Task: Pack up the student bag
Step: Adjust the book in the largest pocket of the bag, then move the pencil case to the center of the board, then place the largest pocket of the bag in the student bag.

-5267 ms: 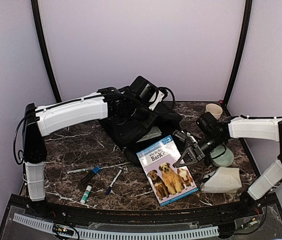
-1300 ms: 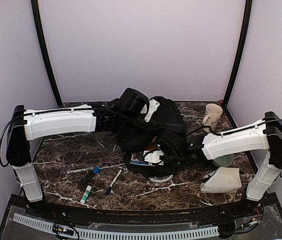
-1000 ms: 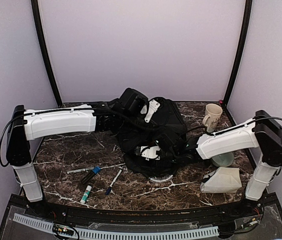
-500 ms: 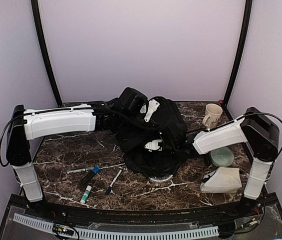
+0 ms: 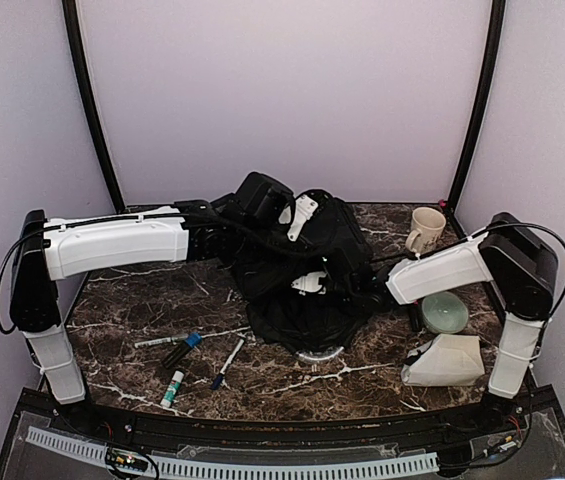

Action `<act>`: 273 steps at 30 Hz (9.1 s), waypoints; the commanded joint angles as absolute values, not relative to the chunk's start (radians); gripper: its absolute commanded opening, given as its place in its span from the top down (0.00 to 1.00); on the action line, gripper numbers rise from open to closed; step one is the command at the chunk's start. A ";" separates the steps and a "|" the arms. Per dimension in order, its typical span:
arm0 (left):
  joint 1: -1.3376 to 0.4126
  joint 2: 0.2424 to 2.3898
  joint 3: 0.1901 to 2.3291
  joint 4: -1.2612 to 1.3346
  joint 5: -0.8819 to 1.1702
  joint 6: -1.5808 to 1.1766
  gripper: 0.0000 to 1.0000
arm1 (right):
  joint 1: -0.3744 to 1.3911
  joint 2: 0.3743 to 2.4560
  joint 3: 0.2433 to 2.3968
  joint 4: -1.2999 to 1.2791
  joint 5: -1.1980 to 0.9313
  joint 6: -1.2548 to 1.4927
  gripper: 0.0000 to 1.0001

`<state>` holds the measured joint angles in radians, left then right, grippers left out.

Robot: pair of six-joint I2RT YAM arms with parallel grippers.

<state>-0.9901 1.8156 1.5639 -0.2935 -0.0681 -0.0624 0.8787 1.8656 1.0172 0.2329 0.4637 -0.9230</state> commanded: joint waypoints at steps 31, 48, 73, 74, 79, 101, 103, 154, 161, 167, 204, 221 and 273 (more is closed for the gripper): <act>-0.930 1.769 1.576 -0.285 -0.188 0.004 1.00 | 0.864 1.238 1.007 -0.745 -0.262 -0.568 0.35; -0.921 1.783 1.534 -0.208 -0.117 -0.022 1.00 | 0.454 1.147 0.965 -0.933 -0.380 -0.689 0.36; -0.922 1.760 1.471 -0.193 -0.098 -0.036 1.00 | 0.353 1.446 1.083 -0.844 -0.081 -0.679 0.43; -0.922 1.755 1.468 -0.191 -0.099 -0.039 1.00 | 0.355 1.481 1.118 -0.863 -0.080 -0.658 0.43; -0.922 1.735 1.449 -0.178 -0.110 -0.049 1.00 | 0.358 1.644 1.238 -0.939 -0.062 -0.572 0.44; -0.921 1.764 1.446 -0.178 -0.106 -0.054 1.00 | 0.424 1.476 1.088 -1.129 -0.265 -0.863 0.41; -0.922 1.769 1.447 -0.180 -0.107 -0.051 1.00 | 0.440 1.459 1.052 -1.181 -0.251 -0.924 0.40; -0.922 1.786 1.434 -0.173 -0.162 -0.017 1.00 | 0.993 1.437 1.040 -1.193 -0.165 -0.763 0.41; -0.921 1.802 1.440 -0.178 -0.151 -0.018 1.00 | 0.874 1.368 0.903 -1.214 -0.114 -0.812 0.00; -0.922 1.802 1.441 -0.181 -0.145 -0.019 1.00 | 0.830 1.345 0.902 -1.198 -0.116 -0.807 0.00; -0.914 1.783 1.441 -0.180 -0.158 -0.020 1.00 | 1.105 1.886 1.410 -0.959 -0.291 -0.623 0.82; -0.913 1.801 1.459 -0.203 -0.156 -0.027 1.00 | 1.085 1.519 1.355 -0.890 -0.170 -0.624 0.00; -0.857 1.726 1.434 -0.168 0.098 -0.206 1.00 | 1.058 1.635 0.893 -0.676 -0.169 -0.506 0.16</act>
